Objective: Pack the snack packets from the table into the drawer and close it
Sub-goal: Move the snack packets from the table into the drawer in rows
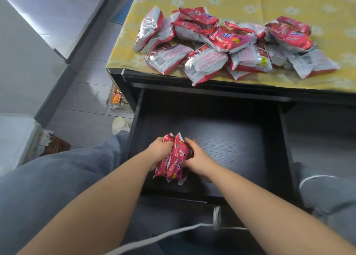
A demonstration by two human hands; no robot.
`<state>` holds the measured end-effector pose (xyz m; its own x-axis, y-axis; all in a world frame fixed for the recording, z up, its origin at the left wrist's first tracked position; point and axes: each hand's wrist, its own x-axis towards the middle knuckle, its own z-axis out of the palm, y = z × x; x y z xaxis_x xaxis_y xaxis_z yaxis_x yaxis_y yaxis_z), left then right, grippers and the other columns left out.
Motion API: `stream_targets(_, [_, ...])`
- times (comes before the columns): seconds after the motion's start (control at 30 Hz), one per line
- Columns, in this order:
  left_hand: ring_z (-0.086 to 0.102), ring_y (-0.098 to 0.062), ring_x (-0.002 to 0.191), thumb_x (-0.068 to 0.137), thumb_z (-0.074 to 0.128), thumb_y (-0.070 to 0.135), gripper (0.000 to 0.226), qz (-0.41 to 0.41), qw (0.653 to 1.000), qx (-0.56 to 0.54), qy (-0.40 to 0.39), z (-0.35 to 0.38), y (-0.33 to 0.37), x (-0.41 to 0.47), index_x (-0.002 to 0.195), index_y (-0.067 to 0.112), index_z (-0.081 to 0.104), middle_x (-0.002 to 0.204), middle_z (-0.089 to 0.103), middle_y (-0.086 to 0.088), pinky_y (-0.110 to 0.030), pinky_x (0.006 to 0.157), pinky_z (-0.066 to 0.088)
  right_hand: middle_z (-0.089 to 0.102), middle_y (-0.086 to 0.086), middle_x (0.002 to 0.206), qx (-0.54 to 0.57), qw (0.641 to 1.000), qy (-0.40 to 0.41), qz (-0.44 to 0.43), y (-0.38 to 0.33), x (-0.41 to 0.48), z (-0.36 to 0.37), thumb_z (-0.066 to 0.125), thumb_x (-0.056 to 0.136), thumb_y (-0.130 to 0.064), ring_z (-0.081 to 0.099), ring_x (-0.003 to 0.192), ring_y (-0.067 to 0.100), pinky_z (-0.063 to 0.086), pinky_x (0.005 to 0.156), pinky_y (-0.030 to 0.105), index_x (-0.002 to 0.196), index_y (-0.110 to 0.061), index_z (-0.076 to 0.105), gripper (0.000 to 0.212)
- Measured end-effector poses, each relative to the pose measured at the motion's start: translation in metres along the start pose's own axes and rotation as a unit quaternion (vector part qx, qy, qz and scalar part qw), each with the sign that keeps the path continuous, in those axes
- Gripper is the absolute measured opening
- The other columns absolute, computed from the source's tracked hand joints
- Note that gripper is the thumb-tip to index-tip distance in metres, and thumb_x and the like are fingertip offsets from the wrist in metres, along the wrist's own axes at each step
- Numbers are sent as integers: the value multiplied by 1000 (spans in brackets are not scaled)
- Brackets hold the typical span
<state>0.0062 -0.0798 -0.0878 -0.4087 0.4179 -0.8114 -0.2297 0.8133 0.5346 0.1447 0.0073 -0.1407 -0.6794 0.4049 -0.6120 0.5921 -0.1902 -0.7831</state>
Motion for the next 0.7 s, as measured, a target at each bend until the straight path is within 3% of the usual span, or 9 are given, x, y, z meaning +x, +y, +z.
stream_targets(0.07, [73, -35, 108, 105, 50, 34, 36, 0, 998, 61, 6, -3, 6, -4, 124, 7, 64, 118, 74, -19, -53, 104, 55, 13, 4, 175, -8, 1000, -14, 6, 1, 1, 1, 75, 84, 2, 35, 153, 27, 46, 116, 42, 166, -32, 20, 104])
stream_targets(0.17, [72, -29, 103, 105, 50, 33, 33, 27, 976, 211, 43, -18, 15, -5, 117, 7, 65, 111, 74, -15, -44, 98, 57, -6, -2, 176, -62, 997, -41, -2, -4, 4, 12, 74, 85, 3, 22, 159, 27, 42, 110, 30, 166, -36, 12, 109])
stream_targets(0.33, [70, -25, 90, 103, 55, 30, 27, 49, 920, 388, 37, -47, 32, -10, 116, 8, 64, 112, 73, -13, -33, 74, 54, -18, 2, 174, -100, 991, -82, -31, -11, 9, 35, 79, 85, -3, 1, 162, 27, 29, 127, 43, 166, -39, 2, 117])
stream_targets(0.4, [72, -28, 99, 104, 53, 27, 30, 36, 885, 462, 39, -56, 36, -15, 119, 7, 69, 114, 73, -12, -31, 75, 51, -16, 1, 174, -119, 986, -106, -40, -16, 12, 48, 77, 86, -4, 1, 162, 24, 30, 124, 31, 165, -42, 2, 115])
stream_targets(0.47, [69, -29, 112, 106, 50, 28, 34, 28, 853, 518, 52, -62, 39, -22, 121, 6, 71, 119, 72, -12, -32, 81, 47, -15, 2, 175, -147, 978, -133, -57, -23, 15, 62, 75, 86, -4, 4, 160, 16, 30, 107, 5, 165, -42, 4, 113])
stream_targets(0.5, [68, -29, 114, 106, 50, 28, 35, 24, 843, 534, 59, -68, 39, -23, 122, 6, 71, 121, 71, -12, -33, 84, 48, -15, 3, 175, -159, 974, -146, -69, -28, 17, 72, 74, 85, -4, 6, 158, 12, 29, 99, -2, 166, -41, 5, 112])
stream_targets(0.53, [67, -29, 116, 106, 50, 28, 35, 24, 835, 546, 66, -71, 38, -23, 124, 6, 70, 122, 70, -12, -33, 87, 49, -16, 5, 175, -172, 970, -154, -77, -32, 18, 80, 73, 85, -3, 7, 157, 11, 30, 101, -1, 166, -39, 6, 112])
stream_targets(0.63, [65, -29, 121, 107, 47, 29, 36, 16, 820, 567, 76, -78, 35, -22, 127, 7, 67, 125, 67, -12, -35, 99, 51, -18, 10, 174, -185, 968, -156, -71, -43, 19, 92, 70, 84, -2, -1, 162, 27, 24, 126, 33, 167, -38, 6, 110])
stream_targets(0.7, [65, -29, 122, 107, 48, 29, 35, 23, 809, 582, 78, -78, 36, -22, 128, 8, 67, 121, 66, -12, -36, 101, 52, -19, 8, 174, -184, 969, -152, -64, -44, 19, 94, 68, 85, 0, -3, 162, 30, 23, 127, 38, 167, -37, 5, 110])
